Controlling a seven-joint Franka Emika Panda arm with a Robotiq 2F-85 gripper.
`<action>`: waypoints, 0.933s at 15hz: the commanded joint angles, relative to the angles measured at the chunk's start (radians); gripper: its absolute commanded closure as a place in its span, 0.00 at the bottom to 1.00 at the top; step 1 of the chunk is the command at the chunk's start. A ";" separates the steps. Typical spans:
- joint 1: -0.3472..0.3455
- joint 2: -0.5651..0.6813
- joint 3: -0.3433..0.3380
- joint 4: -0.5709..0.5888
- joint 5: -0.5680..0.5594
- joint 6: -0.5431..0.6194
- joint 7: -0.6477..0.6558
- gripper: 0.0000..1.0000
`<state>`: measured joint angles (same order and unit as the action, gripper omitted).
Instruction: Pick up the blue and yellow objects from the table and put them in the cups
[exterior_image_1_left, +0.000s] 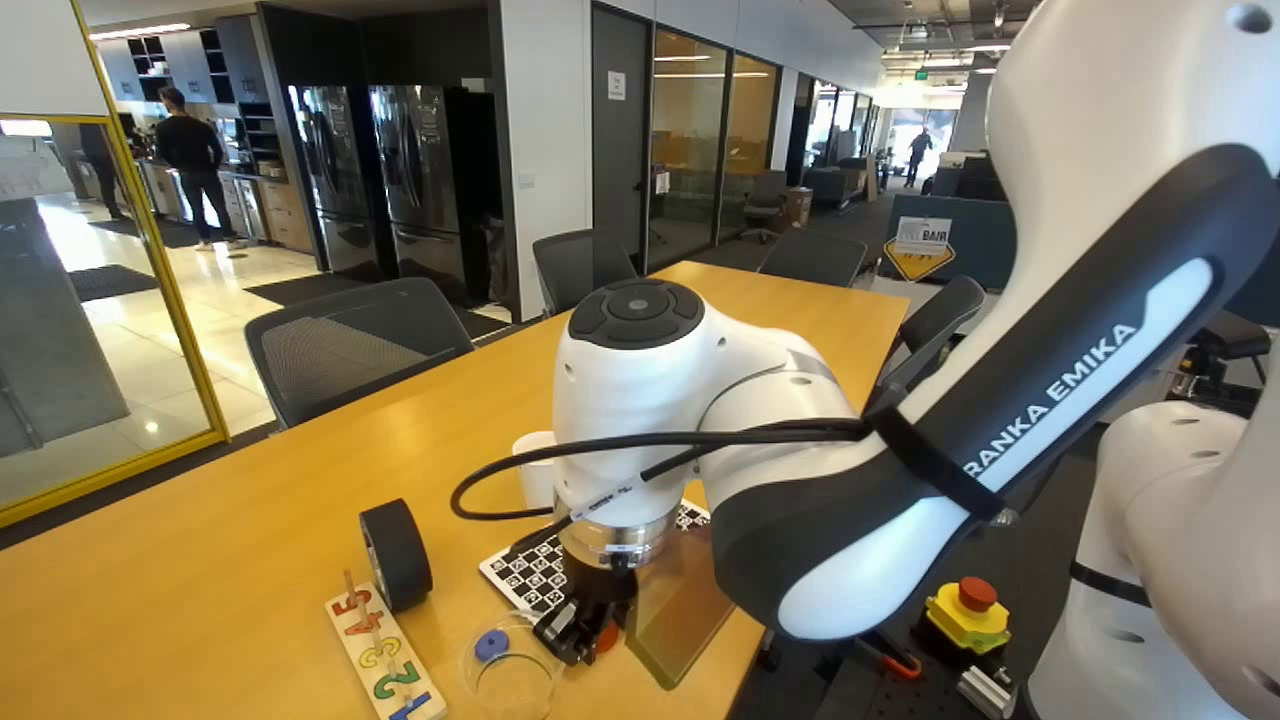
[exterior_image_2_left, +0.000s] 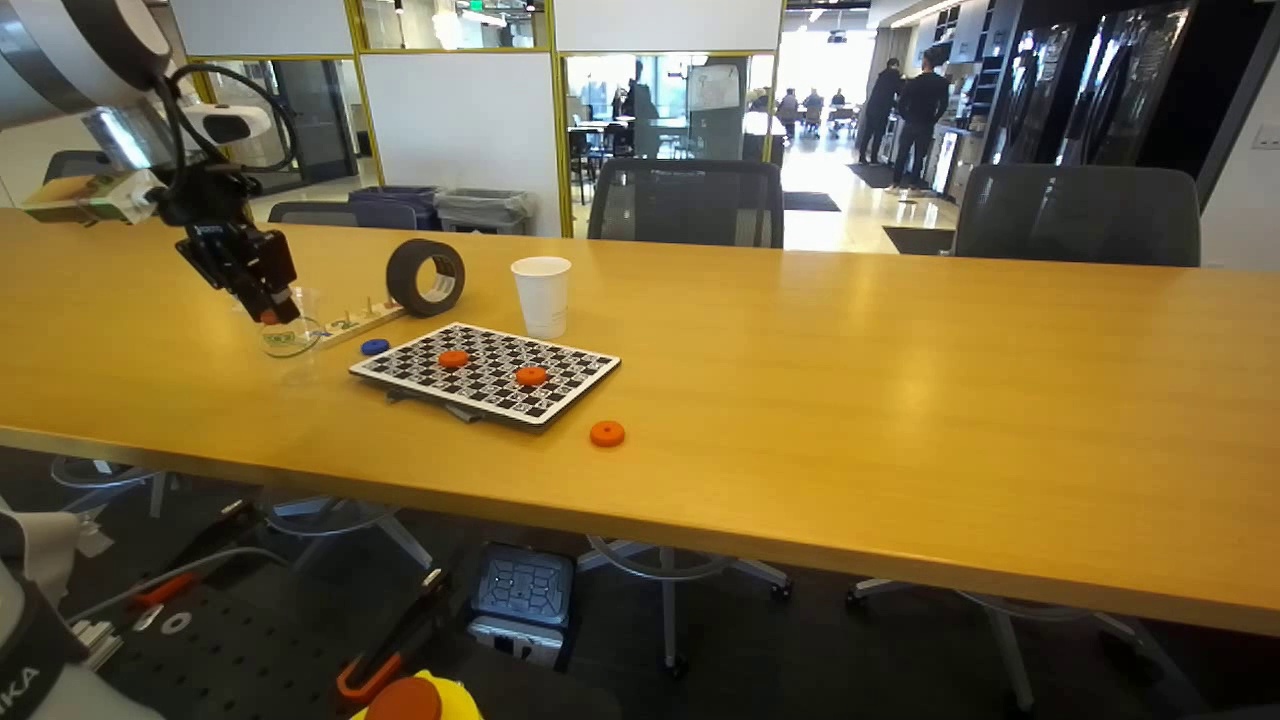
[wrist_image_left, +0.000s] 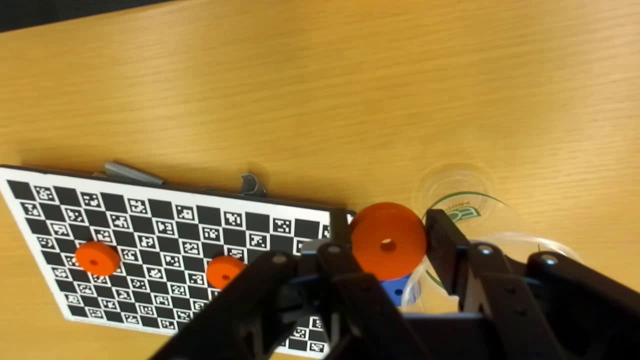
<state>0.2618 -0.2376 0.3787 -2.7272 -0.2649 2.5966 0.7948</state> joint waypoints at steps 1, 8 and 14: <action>-0.025 -0.038 0.044 0.037 -0.032 -0.030 0.017 0.83; -0.037 0.042 0.028 0.121 -0.012 0.010 -0.061 0.83; -0.023 0.144 -0.006 0.186 0.042 0.002 -0.151 0.83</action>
<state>0.2336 -0.1542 0.3913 -2.5920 -0.2603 2.5946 0.7061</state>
